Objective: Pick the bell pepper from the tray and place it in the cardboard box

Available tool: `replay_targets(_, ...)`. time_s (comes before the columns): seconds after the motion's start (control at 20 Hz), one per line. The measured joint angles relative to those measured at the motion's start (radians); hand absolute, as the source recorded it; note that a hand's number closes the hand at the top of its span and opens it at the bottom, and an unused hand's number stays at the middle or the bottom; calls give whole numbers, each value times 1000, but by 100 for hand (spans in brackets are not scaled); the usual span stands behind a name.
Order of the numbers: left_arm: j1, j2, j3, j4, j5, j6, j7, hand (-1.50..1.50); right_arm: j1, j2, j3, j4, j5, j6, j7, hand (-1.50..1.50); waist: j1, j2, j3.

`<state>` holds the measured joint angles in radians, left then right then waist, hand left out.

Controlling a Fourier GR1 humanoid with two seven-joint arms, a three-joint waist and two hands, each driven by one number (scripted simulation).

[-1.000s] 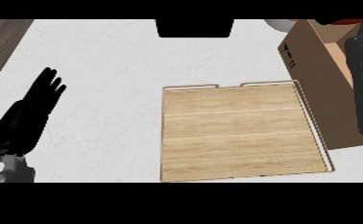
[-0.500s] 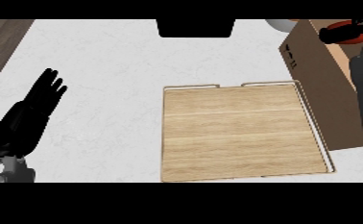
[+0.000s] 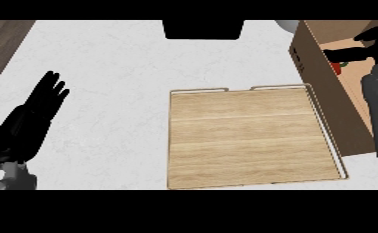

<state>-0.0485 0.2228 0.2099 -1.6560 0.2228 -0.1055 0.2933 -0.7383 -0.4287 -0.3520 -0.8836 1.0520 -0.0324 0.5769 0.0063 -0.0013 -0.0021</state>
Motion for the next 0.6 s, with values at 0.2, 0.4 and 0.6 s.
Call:
replay_targets(0.2, 2, -14, -7, 4, -11, 7, -8, 0, 36, 2, -26, 1, -55, -76, -103, -150, -1, 2, 2)
replay_targets(0.4, 27, -3, 10, 0, 2, -12, -16, 0, 42, 28, -94, -56, -125, -213, -149, -150, -2, 1, 3)
replay_targets(0.6, 23, 0, 16, 10, 2, -14, -23, 0, 64, 63, -166, -144, -213, -324, -180, -150, -11, -1, 2)
